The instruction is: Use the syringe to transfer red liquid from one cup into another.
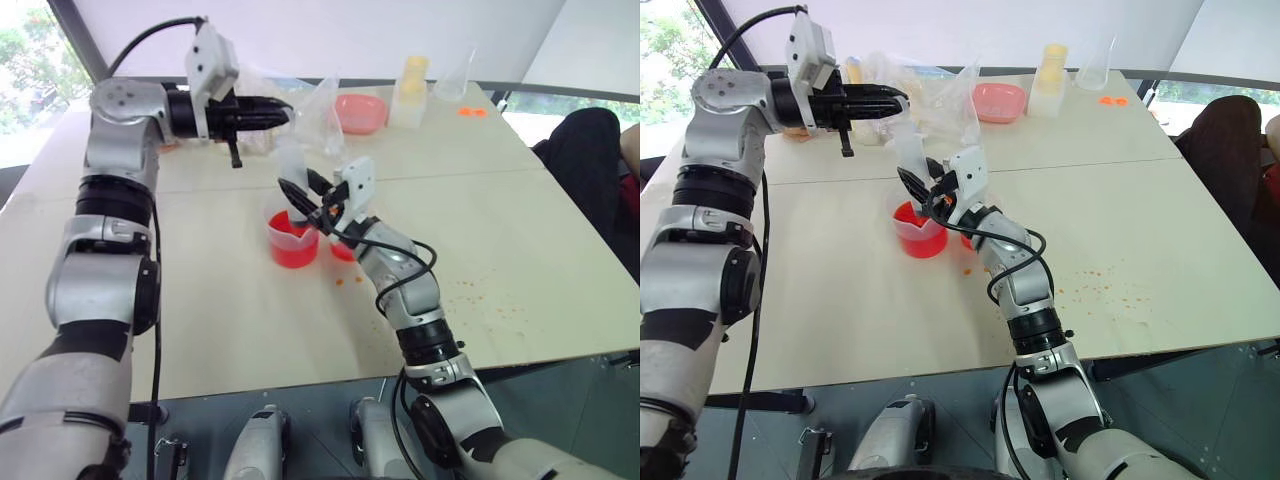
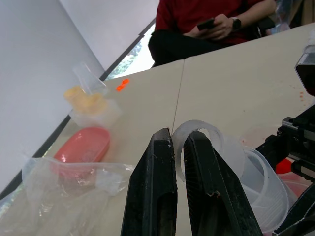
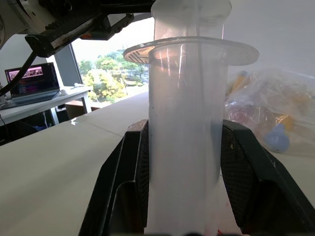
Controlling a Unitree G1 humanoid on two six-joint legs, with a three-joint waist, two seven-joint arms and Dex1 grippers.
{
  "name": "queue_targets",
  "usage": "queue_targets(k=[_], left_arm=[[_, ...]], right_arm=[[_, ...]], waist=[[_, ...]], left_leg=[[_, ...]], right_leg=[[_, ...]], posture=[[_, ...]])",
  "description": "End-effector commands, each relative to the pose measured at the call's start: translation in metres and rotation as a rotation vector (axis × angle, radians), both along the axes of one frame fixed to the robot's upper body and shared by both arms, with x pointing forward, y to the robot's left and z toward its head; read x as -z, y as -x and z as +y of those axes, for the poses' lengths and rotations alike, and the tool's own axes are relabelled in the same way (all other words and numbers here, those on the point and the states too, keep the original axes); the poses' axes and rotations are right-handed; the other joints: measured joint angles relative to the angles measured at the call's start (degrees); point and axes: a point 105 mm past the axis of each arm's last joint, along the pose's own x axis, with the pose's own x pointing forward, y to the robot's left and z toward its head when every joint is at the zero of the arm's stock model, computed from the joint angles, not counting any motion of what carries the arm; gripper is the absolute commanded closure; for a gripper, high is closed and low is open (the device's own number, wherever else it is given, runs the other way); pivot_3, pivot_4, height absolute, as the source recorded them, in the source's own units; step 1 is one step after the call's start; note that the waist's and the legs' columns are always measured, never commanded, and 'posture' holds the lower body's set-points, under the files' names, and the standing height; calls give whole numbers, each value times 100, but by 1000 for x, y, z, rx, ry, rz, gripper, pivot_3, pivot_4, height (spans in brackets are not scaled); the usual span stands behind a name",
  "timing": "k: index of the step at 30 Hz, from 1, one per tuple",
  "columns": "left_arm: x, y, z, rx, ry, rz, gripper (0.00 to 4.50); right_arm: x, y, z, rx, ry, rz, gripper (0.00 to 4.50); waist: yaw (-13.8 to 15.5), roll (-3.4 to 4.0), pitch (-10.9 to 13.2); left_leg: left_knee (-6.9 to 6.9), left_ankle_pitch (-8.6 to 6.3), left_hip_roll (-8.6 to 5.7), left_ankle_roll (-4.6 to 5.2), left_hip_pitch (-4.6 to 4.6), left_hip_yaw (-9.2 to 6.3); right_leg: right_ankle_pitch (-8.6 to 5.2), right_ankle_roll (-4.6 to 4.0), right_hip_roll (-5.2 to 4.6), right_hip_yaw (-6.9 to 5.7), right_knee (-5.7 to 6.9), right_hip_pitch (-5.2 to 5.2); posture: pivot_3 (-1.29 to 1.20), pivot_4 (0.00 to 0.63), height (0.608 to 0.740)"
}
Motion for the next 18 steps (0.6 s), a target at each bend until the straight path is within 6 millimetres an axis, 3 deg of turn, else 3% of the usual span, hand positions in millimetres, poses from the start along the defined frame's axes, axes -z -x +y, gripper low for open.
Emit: queue_targets(k=[1, 9, 12, 13, 18], left_arm=[[-69, 6, 10, -83, 163, -208, 4448], [-83, 10, 12, -69, 225, -219, 4448], [-72, 13, 10, -18, 187, -166, 4448], [-66, 13, 9, -7, 162, -141, 3686], [-49, 18, 9, 26, 128, -66, 1680]], right_arm=[[3, 29, 41, -189, 56, -46, 3034], [3, 28, 40, -183, 53, -47, 3034], [0, 27, 39, -179, 49, -56, 3034], [-2, 26, 39, -174, 45, -61, 3034], [-23, 19, 31, -134, 25, -116, 3034]], waist=[[-2, 0, 0], [-3, 0, 0], [-4, 0, 0], [-5, 0, 0], [-11, 0, 0]], left_leg=[[0, 0, 0, 0, 0, 0], [0, 0, 0, 0, 0, 0], [0, 0, 0, 0, 0, 0], [0, 0, 0, 0, 0, -1], [0, 0, 1, 0, 0, -1]], right_leg=[[0, 0, 0, 0, 0, 0], [0, 0, 0, 0, 0, 0], [0, 0, 0, 0, 0, 0], [0, 0, 0, 0, 1, 0], [0, 1, 0, 0, 5, -3]], posture=[[0, 150, 740], [0, 150, 740], [0, 150, 740], [0, 150, 740], [0, 150, 740]])
